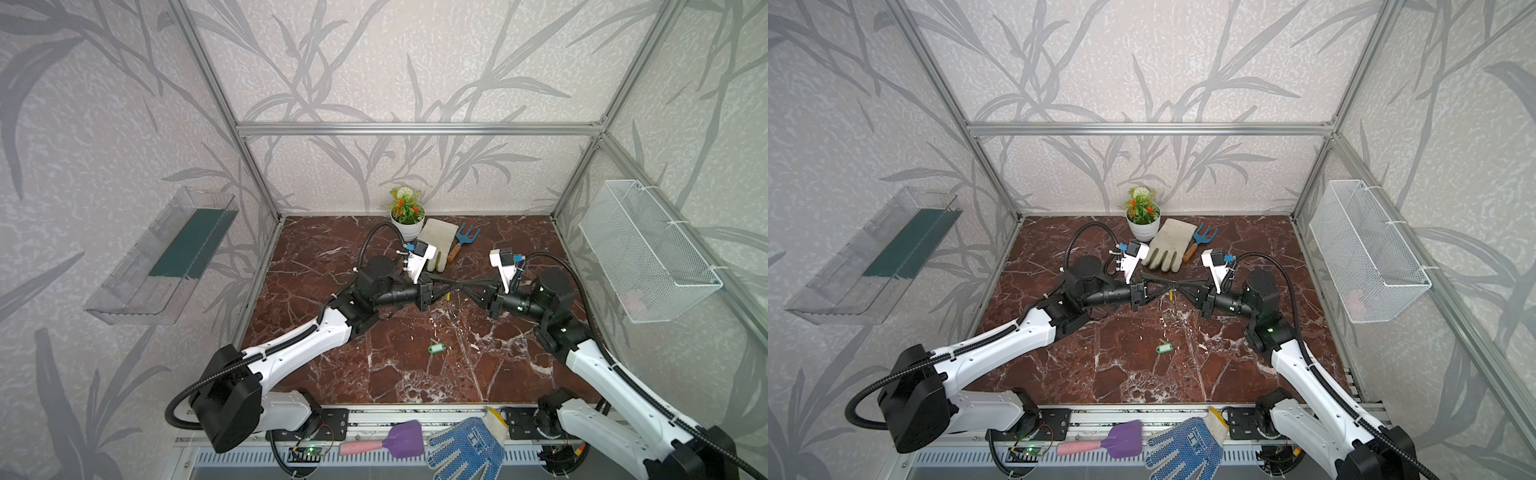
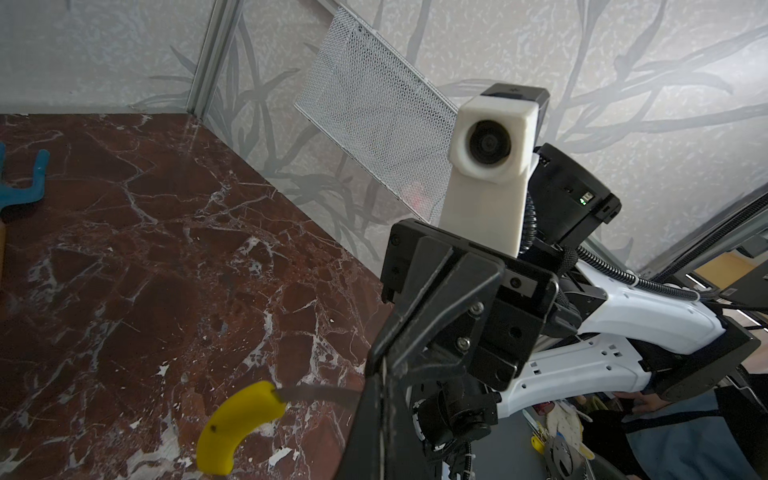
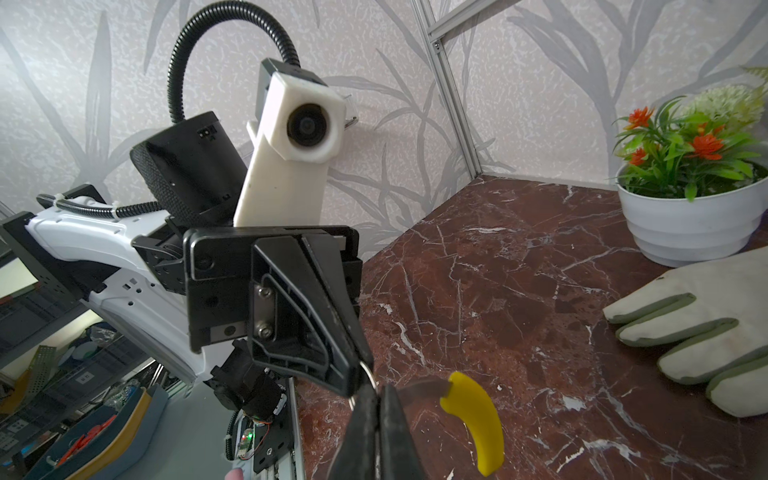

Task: Put the keys on the keyring
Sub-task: 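Release the ring with the right gripper and move it toward the green-tagged key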

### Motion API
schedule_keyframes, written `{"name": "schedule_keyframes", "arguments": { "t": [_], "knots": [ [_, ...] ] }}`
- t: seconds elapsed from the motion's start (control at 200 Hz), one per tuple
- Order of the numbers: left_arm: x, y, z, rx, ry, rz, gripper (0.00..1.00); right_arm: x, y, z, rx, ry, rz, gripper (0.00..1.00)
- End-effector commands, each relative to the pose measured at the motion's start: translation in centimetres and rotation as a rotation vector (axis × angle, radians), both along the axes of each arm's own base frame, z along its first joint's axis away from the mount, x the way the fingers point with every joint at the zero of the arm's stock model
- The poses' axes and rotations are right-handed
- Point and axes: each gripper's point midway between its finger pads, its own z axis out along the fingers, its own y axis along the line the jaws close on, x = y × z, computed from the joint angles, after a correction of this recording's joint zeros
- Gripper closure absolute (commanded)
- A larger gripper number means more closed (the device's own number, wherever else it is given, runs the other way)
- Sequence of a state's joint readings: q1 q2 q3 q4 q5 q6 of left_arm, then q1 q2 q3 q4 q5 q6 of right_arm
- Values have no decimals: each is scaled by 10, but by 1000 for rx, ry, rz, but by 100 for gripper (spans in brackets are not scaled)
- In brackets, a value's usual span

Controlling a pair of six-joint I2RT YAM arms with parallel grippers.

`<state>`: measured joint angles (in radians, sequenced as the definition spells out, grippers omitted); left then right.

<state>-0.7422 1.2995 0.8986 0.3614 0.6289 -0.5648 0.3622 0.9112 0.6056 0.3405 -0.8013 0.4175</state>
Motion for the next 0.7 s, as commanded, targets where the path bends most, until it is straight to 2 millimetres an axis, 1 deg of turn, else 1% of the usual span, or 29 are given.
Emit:
{"name": "schedule_keyframes", "arguments": {
  "t": [0.0,0.08,0.185,0.295,0.445,0.505,0.565,0.6,0.695],
  "knots": [
    [12,13,7,34,-38,94,100,5,-9,7,11,-32,-72,65],
    [13,15,7,44,-44,113,100,8,-13,5,5,-22,-110,61],
    [14,18,7,62,-49,135,100,11,-19,1,0,-17,-156,60],
    [14,19,6,75,-54,149,100,10,-21,-1,-5,-16,-166,60],
    [14,22,6,88,-64,165,100,13,-22,-11,-10,27,-183,60],
    [15,25,5,99,-68,181,100,16,-24,-21,-22,62,-202,60],
    [16,30,5,111,-76,211,100,19,-27,-38,-60,118,-234,60],
    [18,34,4,122,-80,237,100,21,-30,-48,-91,148,-256,60],
    [22,46,4,140,-94,304,100,24,-37,-85,-208,257,-332,59]
  ]
}}
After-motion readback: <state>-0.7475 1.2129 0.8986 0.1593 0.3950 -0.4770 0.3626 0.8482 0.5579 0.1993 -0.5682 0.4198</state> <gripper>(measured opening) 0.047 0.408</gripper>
